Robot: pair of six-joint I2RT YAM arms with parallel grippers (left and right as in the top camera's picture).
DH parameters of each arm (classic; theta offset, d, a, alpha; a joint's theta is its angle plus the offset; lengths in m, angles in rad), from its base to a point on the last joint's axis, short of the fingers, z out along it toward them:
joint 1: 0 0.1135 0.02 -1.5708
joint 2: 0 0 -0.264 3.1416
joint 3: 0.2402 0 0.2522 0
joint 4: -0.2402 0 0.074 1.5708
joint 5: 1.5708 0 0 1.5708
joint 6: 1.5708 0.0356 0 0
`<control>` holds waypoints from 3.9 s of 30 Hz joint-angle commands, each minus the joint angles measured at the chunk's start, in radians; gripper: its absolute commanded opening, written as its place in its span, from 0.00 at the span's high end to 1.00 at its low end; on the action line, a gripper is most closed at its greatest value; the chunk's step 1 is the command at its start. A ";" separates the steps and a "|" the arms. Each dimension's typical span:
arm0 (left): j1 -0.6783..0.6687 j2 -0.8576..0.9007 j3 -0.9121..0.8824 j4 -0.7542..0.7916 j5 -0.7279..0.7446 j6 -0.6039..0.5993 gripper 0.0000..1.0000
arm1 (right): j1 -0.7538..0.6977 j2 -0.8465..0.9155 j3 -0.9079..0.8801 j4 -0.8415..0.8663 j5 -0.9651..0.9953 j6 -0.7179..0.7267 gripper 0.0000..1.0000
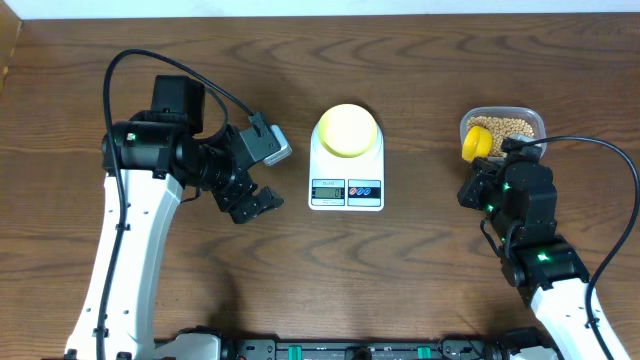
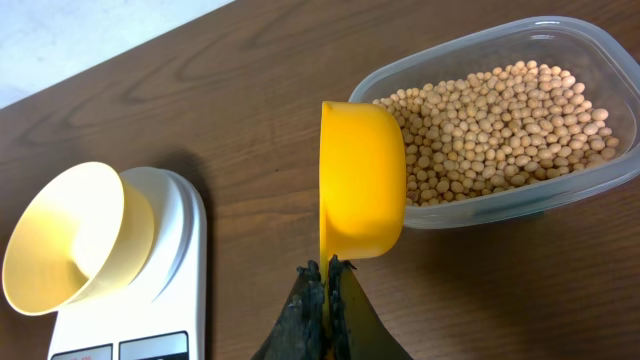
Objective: Scoop item into bowl and weigh 50g on scale
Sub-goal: 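Move the yellow scoop with the right gripper over the soybean tub, then dip the yellow scoop into the soybeans and scoop them up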
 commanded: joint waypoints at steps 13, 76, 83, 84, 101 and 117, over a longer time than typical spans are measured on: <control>-0.002 0.006 0.009 -0.007 0.013 0.017 0.05 | -0.003 -0.007 0.048 -0.006 -0.242 -0.130 0.99; -0.002 0.006 0.009 -0.007 0.013 0.017 0.05 | -0.108 0.798 0.763 -0.590 0.082 -0.617 0.99; -0.002 0.006 0.009 -0.007 0.013 0.018 0.05 | -0.124 0.798 0.763 -0.611 -0.001 -0.616 0.99; -0.002 0.006 0.009 -0.007 0.013 0.018 0.05 | -0.134 0.798 0.763 -0.616 -0.023 -0.616 0.99; -0.002 0.006 0.009 -0.007 0.013 0.018 0.05 | -0.401 0.810 0.752 -0.680 -0.505 -0.563 0.99; -0.002 0.006 0.009 -0.007 0.013 0.017 0.05 | -0.530 0.860 0.744 -0.709 -0.728 -0.523 0.99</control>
